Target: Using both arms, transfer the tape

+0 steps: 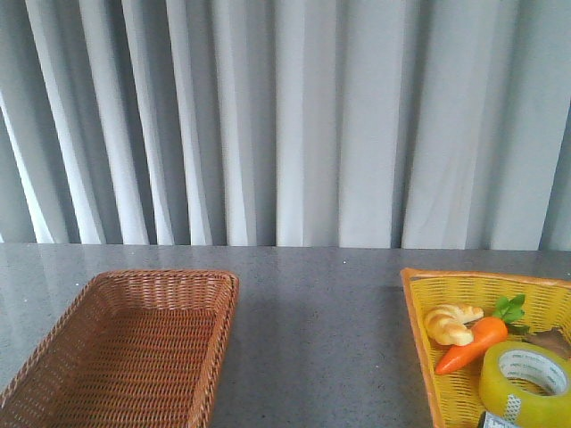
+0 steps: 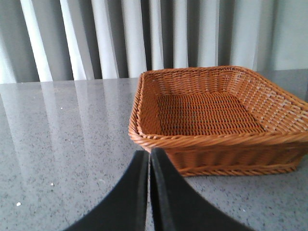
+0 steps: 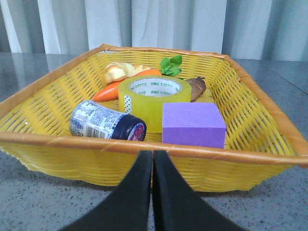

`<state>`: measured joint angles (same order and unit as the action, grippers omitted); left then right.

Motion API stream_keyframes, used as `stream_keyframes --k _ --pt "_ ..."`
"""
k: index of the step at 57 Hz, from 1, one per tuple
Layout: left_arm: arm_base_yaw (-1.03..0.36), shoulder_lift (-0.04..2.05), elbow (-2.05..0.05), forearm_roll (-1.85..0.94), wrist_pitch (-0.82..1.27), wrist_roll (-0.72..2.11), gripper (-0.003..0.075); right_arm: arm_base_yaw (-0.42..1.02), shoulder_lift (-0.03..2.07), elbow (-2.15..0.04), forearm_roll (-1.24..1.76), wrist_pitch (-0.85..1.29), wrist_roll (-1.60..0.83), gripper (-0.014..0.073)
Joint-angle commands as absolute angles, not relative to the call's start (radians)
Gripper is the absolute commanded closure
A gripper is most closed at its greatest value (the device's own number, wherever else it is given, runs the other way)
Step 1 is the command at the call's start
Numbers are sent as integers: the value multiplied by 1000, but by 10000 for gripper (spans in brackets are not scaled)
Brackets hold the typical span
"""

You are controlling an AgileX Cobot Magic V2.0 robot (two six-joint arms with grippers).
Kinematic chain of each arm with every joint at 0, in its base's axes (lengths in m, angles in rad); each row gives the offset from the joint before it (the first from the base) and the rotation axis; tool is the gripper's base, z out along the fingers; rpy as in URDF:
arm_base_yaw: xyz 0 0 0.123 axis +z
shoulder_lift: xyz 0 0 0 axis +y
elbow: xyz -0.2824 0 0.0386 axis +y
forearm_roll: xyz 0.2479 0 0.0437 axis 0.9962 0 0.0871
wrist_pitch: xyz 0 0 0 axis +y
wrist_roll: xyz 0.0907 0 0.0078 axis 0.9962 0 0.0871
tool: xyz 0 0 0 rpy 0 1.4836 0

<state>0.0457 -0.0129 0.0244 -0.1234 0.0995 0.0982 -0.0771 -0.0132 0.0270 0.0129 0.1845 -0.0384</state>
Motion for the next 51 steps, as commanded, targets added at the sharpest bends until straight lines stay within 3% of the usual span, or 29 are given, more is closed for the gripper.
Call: stream_keyframes --k 1,11,20,27,37,44,51 --pt "47 -27 15 -89 -94 130 725 -85 -23 29 40 16 -31 601" --pt "47 -7 5 -77 -532 132 725 -85 -22 8 107 -458 0 601" --pt "47 118 -113 -84 -704 88 725 -85 57 -163 53 -497 9 601" --pt "47 276 -409 -64 -553 105 725 -85 266 -451 0 -395 -14 601" --pt "46 531 -903 -48 -80 181 725 -68 625 -936 0 50 -17 601" --pt "-2 706 -1131 -47 133 205 725 -9 810 -1125 0 222 -17 601" --pt "-59 853 -1228 -63 283 176 725 7 921 -1185 7 294 -14 601"
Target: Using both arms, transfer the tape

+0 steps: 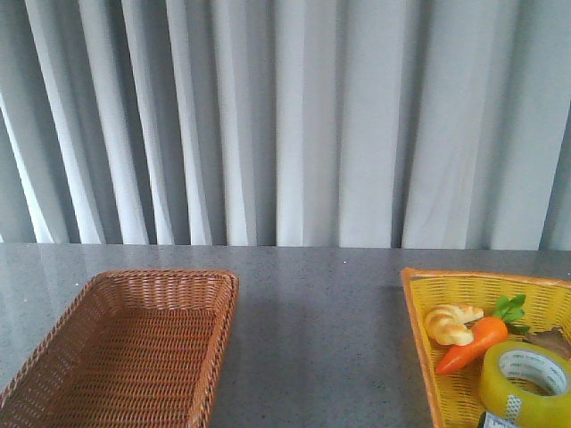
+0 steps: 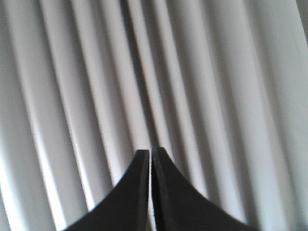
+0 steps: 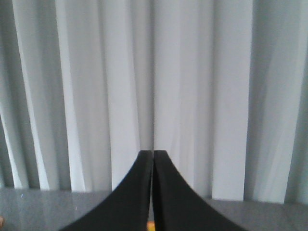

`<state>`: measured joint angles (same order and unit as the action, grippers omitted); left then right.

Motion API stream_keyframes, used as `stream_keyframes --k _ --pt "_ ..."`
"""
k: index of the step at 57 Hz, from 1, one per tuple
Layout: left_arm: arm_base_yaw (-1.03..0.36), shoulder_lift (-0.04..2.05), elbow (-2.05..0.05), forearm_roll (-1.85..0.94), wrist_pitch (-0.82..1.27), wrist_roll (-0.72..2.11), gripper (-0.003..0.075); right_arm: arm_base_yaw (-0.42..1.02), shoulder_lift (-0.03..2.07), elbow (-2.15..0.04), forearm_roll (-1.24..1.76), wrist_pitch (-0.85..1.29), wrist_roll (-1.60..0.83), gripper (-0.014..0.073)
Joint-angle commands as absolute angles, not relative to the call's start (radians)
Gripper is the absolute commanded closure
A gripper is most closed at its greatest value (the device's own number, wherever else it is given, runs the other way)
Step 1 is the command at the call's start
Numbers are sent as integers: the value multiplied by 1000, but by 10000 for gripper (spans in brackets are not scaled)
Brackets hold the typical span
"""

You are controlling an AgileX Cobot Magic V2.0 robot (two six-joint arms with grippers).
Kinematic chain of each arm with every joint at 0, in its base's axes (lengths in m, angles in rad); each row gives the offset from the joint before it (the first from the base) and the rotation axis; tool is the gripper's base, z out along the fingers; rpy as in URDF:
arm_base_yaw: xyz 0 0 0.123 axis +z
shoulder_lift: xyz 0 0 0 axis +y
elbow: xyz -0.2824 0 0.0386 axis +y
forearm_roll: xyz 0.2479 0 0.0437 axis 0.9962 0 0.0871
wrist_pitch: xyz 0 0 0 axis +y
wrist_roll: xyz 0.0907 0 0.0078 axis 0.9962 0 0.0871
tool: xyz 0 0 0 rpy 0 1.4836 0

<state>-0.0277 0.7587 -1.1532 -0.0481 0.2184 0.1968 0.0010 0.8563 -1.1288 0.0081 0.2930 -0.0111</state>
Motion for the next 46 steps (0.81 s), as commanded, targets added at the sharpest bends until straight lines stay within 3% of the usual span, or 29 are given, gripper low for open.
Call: stream_keyframes --k 1,17,31,39,46 --pt "-62 874 -1236 -68 307 169 725 7 932 -1181 7 294 -14 601" --pt "-63 1077 -1249 -85 430 168 725 6 1056 -1178 -38 374 -14 601" --pt "-63 1115 -1249 -85 402 108 706 6 1109 -1178 -73 520 -16 554" --pt "-63 1120 -1249 -111 395 -6 652 6 1143 -1178 -79 597 -17 426" --pt "-63 1139 -1249 -137 435 -65 549 6 1175 -1178 -73 678 -16 235"
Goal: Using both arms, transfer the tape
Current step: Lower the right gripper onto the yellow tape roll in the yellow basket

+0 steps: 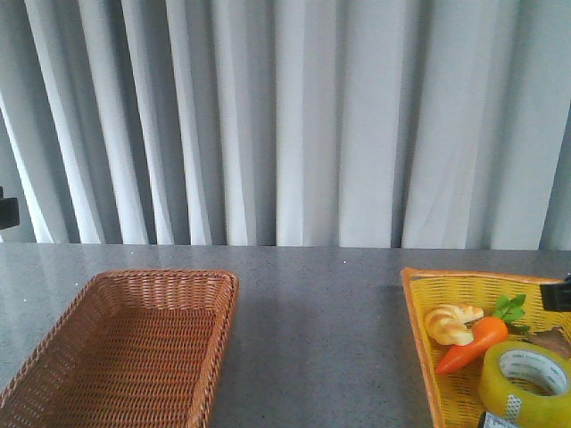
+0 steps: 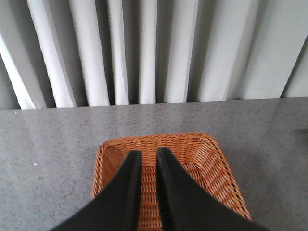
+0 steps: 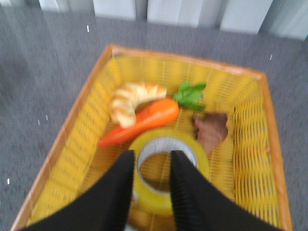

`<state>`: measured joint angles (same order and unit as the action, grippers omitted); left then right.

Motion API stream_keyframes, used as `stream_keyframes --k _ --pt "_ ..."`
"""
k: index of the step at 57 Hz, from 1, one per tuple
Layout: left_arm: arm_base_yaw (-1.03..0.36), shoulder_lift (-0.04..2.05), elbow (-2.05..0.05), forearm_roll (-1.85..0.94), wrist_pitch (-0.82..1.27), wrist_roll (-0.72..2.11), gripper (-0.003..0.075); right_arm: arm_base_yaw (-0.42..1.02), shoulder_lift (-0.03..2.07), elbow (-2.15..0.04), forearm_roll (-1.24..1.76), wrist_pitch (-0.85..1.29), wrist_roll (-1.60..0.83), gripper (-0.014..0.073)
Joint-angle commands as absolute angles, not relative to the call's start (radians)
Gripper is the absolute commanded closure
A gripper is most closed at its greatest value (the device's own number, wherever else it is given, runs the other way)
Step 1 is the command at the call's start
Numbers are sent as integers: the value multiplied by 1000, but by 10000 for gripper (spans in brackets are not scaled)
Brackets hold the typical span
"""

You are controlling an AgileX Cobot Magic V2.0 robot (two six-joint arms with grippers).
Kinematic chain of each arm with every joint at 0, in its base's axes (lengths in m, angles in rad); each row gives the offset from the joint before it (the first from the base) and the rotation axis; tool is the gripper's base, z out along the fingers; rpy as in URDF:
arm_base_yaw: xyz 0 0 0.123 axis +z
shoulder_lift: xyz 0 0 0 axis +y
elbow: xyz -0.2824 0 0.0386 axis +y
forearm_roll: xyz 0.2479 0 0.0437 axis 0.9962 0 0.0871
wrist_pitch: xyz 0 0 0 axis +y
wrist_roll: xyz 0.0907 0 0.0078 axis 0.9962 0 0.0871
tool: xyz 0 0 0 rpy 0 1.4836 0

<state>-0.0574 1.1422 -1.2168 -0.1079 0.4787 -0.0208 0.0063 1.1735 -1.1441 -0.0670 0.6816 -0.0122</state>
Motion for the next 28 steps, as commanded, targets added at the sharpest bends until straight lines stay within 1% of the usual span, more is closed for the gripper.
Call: stream_keyframes --k 1,7,11,14,17,21,24,28 --pt "-63 1141 -1249 -137 438 -65 535 6 1176 -1178 -72 683 -15 202" --pt "-63 1158 -1249 -135 461 -64 414 6 1182 -1178 -75 696 -10 54" --pt "-63 1168 -1249 -135 466 -64 312 6 1182 -1178 -75 690 -10 -15" --pt "-63 1174 -1249 -136 469 -64 248 6 1182 -1178 -75 687 -9 -44" --pt "-63 1182 -1249 -137 479 -64 187 6 1184 -1178 -75 687 -9 -48" --pt "-63 1197 -1249 -137 503 -64 134 5 1189 -1178 -77 682 0 -39" --pt "-63 1209 -1249 -136 522 -64 116 5 1195 -1178 -90 677 35 -24" --pt "-63 1223 -1249 -136 537 -64 118 5 1214 -1184 -129 681 108 1"
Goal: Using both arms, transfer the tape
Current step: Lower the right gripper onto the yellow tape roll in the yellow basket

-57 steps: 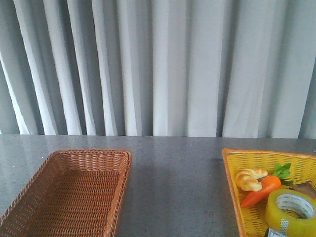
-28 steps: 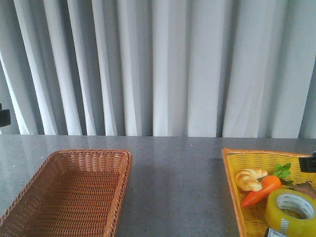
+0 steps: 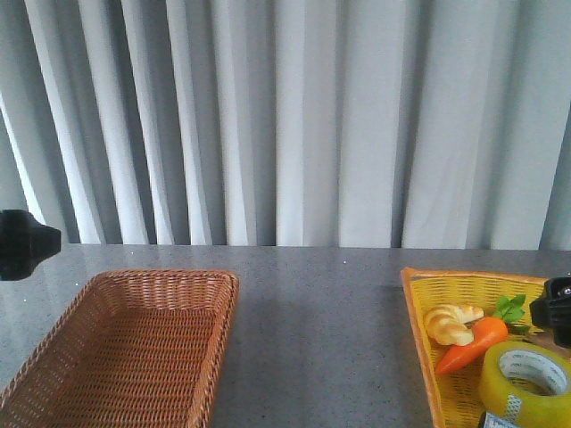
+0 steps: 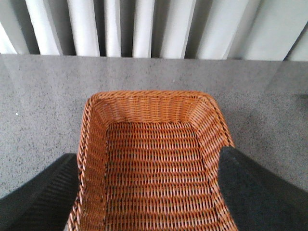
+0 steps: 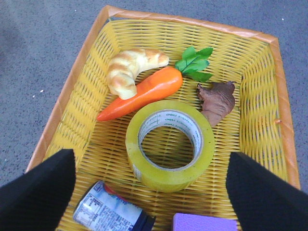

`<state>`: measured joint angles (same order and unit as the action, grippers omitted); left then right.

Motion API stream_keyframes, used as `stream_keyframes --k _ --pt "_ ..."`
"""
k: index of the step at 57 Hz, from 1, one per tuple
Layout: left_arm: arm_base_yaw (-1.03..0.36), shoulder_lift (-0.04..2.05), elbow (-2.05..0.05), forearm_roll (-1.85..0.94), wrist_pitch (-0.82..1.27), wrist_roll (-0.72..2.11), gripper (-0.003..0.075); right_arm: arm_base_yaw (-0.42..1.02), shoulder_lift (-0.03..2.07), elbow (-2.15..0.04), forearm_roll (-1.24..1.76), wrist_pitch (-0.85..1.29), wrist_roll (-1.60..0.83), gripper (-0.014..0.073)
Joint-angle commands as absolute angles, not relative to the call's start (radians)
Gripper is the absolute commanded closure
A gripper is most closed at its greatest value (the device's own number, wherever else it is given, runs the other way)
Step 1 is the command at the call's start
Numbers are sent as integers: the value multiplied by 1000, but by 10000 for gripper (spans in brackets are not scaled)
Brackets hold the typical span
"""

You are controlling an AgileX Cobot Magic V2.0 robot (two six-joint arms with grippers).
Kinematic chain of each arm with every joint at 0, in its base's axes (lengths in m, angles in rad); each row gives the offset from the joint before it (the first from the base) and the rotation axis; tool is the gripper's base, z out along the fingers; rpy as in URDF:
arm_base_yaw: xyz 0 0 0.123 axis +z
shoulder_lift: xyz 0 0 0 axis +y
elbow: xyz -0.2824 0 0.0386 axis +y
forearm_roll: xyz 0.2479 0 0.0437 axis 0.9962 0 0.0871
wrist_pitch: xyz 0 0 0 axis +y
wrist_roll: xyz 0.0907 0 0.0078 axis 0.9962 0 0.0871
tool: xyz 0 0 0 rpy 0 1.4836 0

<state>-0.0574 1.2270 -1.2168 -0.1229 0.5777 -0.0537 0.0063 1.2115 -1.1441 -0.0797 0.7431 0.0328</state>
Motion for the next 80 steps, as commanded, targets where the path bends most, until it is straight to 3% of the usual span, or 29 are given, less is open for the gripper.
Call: stream_keyframes --k 1,10,30,42,80 --pt "-63 1228 -1249 -136 542 -64 121 5 1221 -1190 -144 684 133 9" --pt "-63 1234 -1248 -135 533 -64 148 5 1327 -1283 -219 793 199 48" --pt "-63 1241 -1247 -137 524 -65 165 -8 1570 -1449 -246 975 164 49" --pt "-63 1252 -1247 -137 537 -65 165 -105 1605 -1449 -149 965 121 49" --pt "-63 1271 -1247 -163 522 -64 165 -114 1790 -1470 -180 920 60 50"
